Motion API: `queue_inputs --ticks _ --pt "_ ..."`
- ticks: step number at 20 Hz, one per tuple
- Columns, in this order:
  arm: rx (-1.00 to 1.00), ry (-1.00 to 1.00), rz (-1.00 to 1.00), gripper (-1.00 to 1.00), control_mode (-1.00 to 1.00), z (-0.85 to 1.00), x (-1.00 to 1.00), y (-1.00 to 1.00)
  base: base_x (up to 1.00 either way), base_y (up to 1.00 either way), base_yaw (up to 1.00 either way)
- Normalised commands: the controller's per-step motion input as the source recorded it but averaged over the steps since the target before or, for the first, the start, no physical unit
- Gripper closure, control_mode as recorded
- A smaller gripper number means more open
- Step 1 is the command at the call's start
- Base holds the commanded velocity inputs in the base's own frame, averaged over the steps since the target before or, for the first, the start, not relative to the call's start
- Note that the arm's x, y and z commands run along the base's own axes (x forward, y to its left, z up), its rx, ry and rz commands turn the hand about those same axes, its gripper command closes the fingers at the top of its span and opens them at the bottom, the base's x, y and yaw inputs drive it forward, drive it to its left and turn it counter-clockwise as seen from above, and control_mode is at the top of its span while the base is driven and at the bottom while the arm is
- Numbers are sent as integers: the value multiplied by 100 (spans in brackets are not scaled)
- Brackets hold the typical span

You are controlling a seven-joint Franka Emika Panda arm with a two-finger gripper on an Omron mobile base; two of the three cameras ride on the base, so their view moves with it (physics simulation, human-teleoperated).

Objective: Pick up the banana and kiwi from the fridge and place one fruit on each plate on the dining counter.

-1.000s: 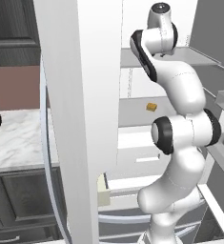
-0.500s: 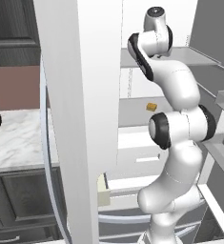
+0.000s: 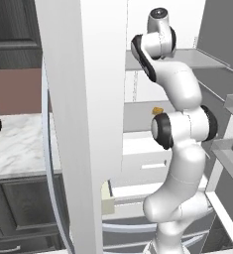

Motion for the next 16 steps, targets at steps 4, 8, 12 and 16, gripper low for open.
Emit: queue_inputs --ticks 4,8,12,16 --pt "0 0 0 100 -100 -6 10 0 0 0 0" --pt "0 0 0 100 -100 -12 3 0 0 0 0" --pt "0 -14 0 100 -100 -6 -28 0 0 0 0" --pt "0 -31 0 100 -100 -21 -65 0 0 0 0"
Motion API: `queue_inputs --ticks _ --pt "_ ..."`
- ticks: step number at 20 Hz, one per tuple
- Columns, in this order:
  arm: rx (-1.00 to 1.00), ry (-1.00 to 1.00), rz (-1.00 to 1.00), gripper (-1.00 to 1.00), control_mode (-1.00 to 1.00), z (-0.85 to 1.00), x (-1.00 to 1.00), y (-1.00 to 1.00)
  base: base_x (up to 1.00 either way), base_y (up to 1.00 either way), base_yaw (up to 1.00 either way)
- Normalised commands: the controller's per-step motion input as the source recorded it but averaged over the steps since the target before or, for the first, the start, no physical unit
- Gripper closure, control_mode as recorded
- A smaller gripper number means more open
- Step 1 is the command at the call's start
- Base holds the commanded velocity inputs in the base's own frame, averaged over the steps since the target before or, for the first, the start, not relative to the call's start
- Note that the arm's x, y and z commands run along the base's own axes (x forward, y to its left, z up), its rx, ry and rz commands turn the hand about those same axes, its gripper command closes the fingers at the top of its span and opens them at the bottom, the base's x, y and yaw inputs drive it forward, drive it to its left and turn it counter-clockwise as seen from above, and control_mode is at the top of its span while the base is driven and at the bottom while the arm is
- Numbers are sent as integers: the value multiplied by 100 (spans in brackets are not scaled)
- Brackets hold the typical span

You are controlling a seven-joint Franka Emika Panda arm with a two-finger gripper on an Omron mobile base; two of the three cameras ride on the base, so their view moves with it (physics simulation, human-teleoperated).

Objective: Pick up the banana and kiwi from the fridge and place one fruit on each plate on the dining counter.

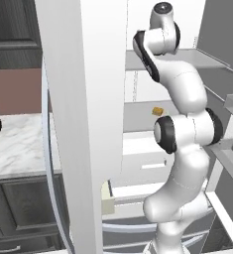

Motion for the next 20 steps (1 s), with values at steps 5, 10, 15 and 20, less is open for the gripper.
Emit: queue_inputs --ticks 5,10,15,20 --pt "0 -20 1 100 -100 -7 -73 0 0 0 0" --pt "2 -12 1 100 -100 -1 -88 0 0 0 0" --pt "2 0 0 100 -100 6 -94 2 0 0 0" --pt "3 0 0 100 -100 22 -94 6 0 0 0"
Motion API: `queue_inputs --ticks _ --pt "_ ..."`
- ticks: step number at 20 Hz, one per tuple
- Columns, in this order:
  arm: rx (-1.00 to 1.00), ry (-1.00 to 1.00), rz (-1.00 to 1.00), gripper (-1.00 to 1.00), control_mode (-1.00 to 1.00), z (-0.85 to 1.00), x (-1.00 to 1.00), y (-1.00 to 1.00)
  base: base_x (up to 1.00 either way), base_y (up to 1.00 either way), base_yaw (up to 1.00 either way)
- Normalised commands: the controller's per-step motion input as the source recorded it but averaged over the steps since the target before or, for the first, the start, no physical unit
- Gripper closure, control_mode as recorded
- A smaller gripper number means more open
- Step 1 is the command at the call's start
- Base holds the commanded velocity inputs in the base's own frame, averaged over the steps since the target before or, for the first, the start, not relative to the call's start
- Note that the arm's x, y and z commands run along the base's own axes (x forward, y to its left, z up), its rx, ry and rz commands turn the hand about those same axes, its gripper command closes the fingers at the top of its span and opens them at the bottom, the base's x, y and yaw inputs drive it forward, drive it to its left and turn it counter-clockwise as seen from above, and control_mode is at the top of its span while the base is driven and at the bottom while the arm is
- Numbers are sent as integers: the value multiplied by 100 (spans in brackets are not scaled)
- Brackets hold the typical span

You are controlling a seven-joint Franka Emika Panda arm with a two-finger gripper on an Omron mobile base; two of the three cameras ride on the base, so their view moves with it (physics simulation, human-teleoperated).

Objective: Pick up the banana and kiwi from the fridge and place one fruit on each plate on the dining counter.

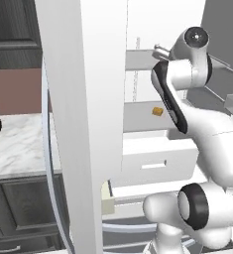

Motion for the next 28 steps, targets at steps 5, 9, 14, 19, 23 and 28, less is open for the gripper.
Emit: queue_inputs --ticks 5,9,14,19,23,28 --pt "1 0 0 100 -100 13 -93 12 0 0 0" --pt "0 0 0 100 -100 0 -98 17 0 0 0" --pt "0 -1 0 100 -100 -3 -90 11 0 0 0" --pt "0 -6 0 100 -100 -10 -86 2 0 0 0" --pt "0 -12 0 100 -100 -24 -85 0 0 0 0" --pt "0 -12 4 100 -100 -35 -91 0 0 0 0"
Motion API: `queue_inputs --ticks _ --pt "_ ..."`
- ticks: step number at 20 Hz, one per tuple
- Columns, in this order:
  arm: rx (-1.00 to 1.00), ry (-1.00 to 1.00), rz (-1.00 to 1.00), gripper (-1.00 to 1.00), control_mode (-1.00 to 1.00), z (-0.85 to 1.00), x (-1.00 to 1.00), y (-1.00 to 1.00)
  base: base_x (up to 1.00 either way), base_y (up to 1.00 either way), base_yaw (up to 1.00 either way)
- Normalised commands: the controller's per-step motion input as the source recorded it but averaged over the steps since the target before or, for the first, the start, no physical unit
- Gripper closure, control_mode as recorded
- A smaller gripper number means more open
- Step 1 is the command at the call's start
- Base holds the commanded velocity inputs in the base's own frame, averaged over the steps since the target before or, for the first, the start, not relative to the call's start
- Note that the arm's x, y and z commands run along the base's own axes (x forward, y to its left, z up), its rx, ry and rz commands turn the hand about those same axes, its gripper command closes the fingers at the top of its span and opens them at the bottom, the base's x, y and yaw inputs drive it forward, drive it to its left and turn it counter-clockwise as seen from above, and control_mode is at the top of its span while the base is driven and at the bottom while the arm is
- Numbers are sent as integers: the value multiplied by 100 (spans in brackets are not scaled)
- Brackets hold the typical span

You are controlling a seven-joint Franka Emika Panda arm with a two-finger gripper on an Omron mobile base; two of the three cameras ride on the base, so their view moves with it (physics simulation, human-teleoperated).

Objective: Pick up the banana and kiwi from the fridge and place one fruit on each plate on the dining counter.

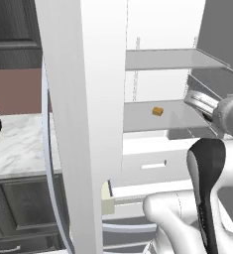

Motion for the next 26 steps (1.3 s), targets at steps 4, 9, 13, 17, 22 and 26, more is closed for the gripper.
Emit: queue_inputs --ticks 4,9,13,17,22,26 --pt "0 -4 3 100 100 -11 -21 1 -64 2 11" --pt "0 0 0 100 100 0 0 0 -92 0 29" --pt "0 0 0 100 100 0 0 0 -98 -6 35" --pt "0 0 0 100 100 0 0 0 -100 -23 38" --pt "0 0 0 100 100 0 0 0 -83 -41 45" --pt "0 0 0 100 100 0 0 0 -50 -74 44"
